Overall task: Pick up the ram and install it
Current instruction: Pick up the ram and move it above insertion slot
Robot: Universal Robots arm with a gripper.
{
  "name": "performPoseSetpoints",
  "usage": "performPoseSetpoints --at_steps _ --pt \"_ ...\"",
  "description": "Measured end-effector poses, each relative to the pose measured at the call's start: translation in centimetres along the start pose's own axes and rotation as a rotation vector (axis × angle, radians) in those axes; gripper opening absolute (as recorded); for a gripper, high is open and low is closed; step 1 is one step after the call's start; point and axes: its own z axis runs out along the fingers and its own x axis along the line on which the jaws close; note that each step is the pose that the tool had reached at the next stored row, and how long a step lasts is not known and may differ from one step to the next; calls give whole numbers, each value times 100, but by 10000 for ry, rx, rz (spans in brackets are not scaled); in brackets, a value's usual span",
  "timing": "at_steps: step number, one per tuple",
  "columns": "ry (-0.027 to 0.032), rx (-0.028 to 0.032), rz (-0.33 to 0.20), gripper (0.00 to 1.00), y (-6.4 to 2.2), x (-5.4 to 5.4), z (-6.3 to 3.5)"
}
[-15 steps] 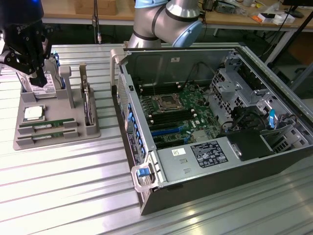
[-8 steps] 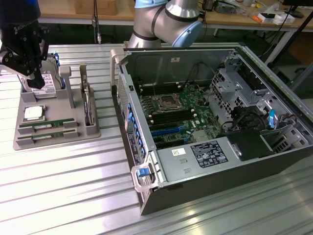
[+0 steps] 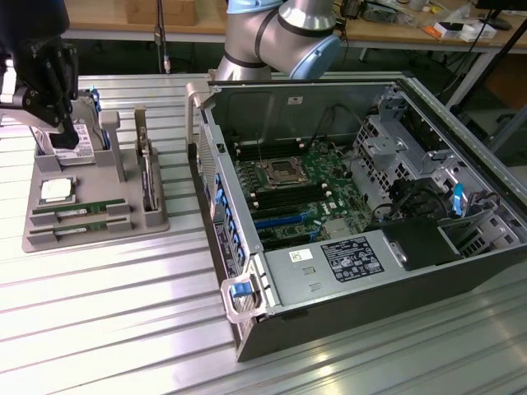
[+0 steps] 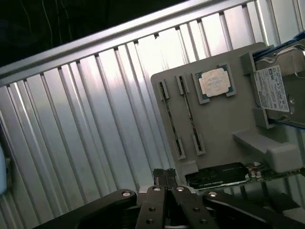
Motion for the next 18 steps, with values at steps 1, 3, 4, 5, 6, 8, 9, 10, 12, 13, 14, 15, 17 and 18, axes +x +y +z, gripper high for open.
performPoseSetpoints --at_steps 1,3,4,5,6,8,9,10,12,13,14,15,17,18 --pt "-17 6 -211 11 1 0 0" --pt "-76 -147 -656 11 0 -1 1" --pt "-94 -228 -779 11 -1 -1 1" --pt "-126 -362 -987 11 -2 -2 1" --pt "-160 -469 -1215 11 -2 -2 1" --pt "-181 -521 -1803 11 -2 -2 0" --pt "-183 -510 -1940 11 -3 -2 0" --pt "-186 -485 -2229 11 -4 -2 0" --pt "-188 -476 -2342 11 -3 -2 0" --pt "-188 -476 -2342 11 -3 -2 0" --pt "-188 -476 -2342 11 -3 -2 0" --pt "-188 -476 -2342 11 -3 -2 0" --pt "-188 -476 -2342 11 -3 -2 0" --pt "-210 -481 -2340 11 -2 -1 0"
